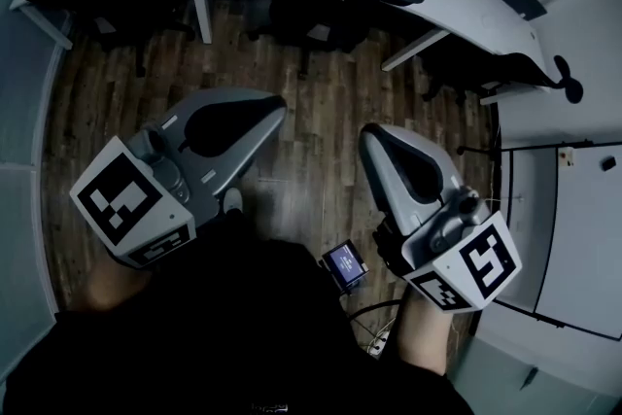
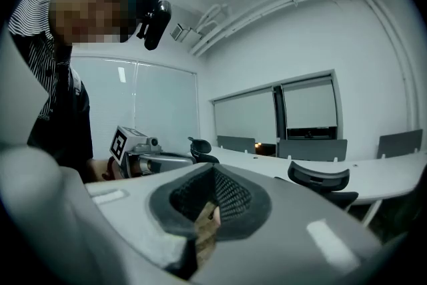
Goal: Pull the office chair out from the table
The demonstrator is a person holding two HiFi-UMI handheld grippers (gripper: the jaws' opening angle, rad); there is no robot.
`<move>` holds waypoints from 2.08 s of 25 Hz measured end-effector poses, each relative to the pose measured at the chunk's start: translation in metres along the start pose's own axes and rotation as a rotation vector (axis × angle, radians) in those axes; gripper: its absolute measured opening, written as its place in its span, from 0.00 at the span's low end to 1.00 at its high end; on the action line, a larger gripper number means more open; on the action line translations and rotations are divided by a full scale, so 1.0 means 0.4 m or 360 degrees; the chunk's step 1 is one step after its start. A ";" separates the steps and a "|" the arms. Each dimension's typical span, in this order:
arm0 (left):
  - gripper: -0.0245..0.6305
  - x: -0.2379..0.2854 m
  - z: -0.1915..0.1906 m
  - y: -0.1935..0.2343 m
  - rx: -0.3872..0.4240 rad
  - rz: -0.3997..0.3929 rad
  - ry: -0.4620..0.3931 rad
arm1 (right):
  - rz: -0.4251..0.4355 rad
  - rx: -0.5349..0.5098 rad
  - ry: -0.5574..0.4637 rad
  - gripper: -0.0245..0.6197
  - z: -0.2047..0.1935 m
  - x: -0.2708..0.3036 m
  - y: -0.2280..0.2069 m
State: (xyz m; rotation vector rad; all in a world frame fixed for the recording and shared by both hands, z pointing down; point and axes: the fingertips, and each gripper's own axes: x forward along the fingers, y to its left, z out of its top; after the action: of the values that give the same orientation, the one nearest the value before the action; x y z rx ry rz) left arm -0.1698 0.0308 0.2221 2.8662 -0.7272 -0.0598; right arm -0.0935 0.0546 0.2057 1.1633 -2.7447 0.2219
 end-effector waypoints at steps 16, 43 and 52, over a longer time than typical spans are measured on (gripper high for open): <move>0.04 0.018 -0.011 0.184 0.0035 -0.0063 -0.0007 | -0.0068 0.0042 0.0102 0.04 -0.009 0.171 -0.069; 0.04 0.530 0.079 0.234 0.0162 -0.0231 0.0082 | 0.0051 0.0061 -0.0051 0.04 0.091 0.207 -0.572; 0.04 0.739 0.081 0.304 0.0150 -0.0119 0.0126 | 0.0109 0.0082 -0.0084 0.04 0.094 0.188 -0.790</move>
State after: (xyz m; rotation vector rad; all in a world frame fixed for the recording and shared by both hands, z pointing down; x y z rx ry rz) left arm 0.0306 -0.2203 0.2148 2.9655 -0.6240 0.0798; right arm 0.0799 -0.2228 0.2077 1.1034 -2.8440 0.2753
